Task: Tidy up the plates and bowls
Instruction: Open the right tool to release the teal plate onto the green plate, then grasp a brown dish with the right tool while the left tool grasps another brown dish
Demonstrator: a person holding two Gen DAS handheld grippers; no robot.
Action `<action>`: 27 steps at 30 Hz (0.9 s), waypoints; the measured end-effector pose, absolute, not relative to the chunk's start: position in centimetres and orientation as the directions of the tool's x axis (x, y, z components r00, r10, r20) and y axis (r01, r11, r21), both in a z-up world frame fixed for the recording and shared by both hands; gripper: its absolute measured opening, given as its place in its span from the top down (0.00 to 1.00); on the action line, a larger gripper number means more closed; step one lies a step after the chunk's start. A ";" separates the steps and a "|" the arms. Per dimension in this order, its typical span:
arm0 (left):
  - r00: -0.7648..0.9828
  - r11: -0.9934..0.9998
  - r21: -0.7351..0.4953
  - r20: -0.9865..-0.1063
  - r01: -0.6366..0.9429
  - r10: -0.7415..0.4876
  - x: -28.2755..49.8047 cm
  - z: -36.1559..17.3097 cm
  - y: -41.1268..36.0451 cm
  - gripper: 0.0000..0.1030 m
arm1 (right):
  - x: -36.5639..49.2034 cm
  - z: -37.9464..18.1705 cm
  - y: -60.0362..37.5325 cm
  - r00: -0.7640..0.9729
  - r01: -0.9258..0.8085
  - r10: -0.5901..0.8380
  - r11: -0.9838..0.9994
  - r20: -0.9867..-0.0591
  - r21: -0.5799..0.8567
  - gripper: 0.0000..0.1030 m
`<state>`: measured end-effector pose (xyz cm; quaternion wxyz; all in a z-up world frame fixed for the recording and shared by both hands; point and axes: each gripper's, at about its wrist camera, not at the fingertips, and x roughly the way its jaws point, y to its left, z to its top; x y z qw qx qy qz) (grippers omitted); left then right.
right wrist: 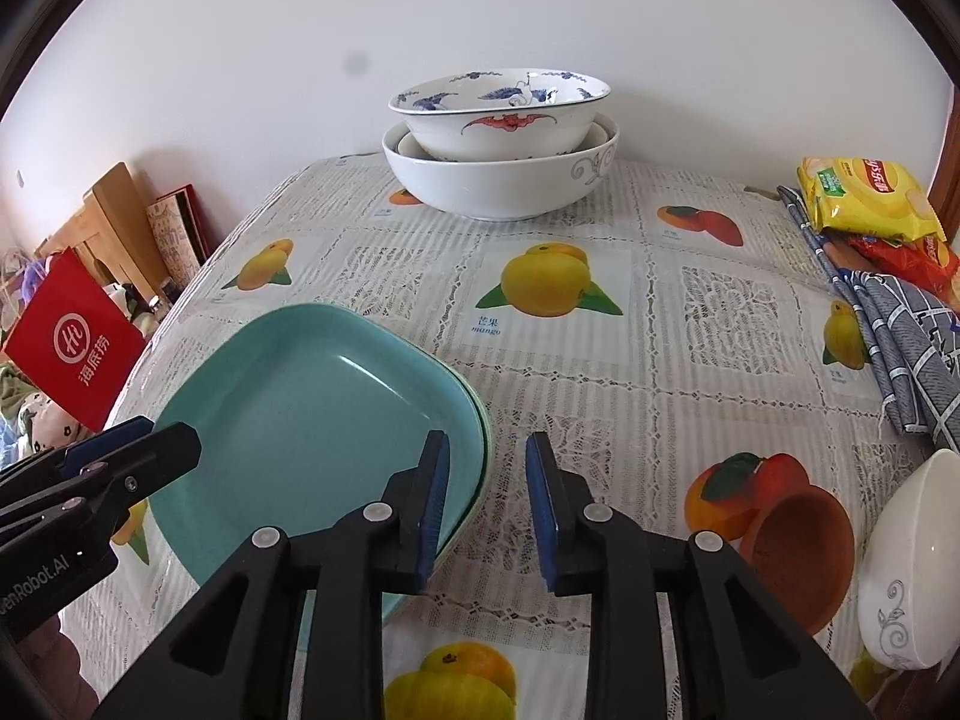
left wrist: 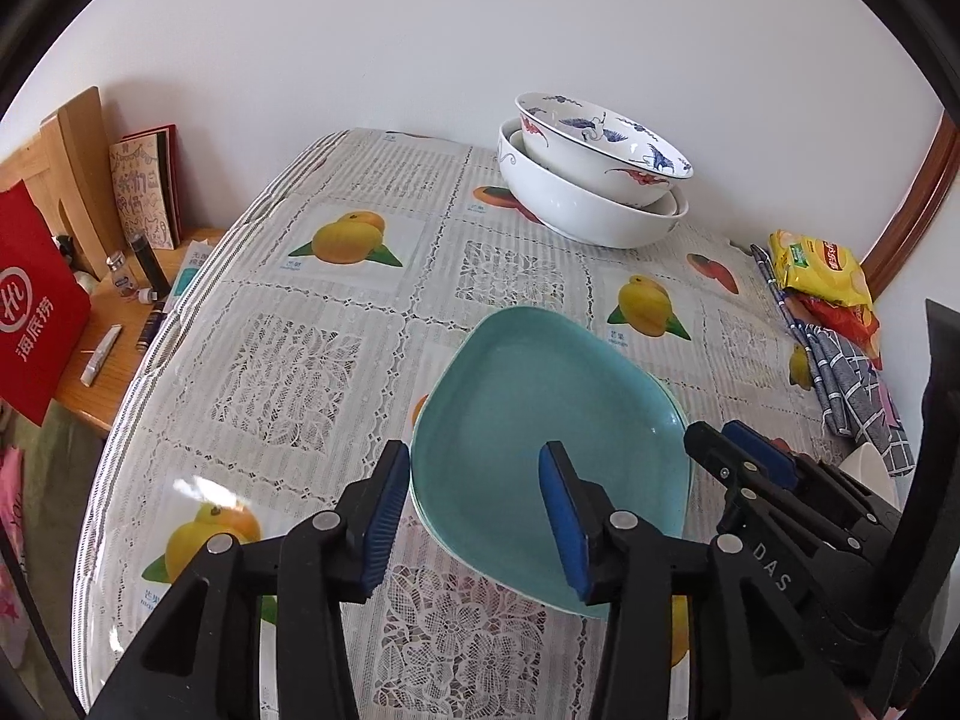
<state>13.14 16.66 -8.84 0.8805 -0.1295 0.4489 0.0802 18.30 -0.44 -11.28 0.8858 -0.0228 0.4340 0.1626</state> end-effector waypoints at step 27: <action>0.699 0.988 -0.150 -0.711 -0.036 -0.082 12.0 -3.0 0.4 0.47 | 8.3 -4.1 -23.7 0.752 -0.009 0.020 1.000 -0.659 0.020 0.38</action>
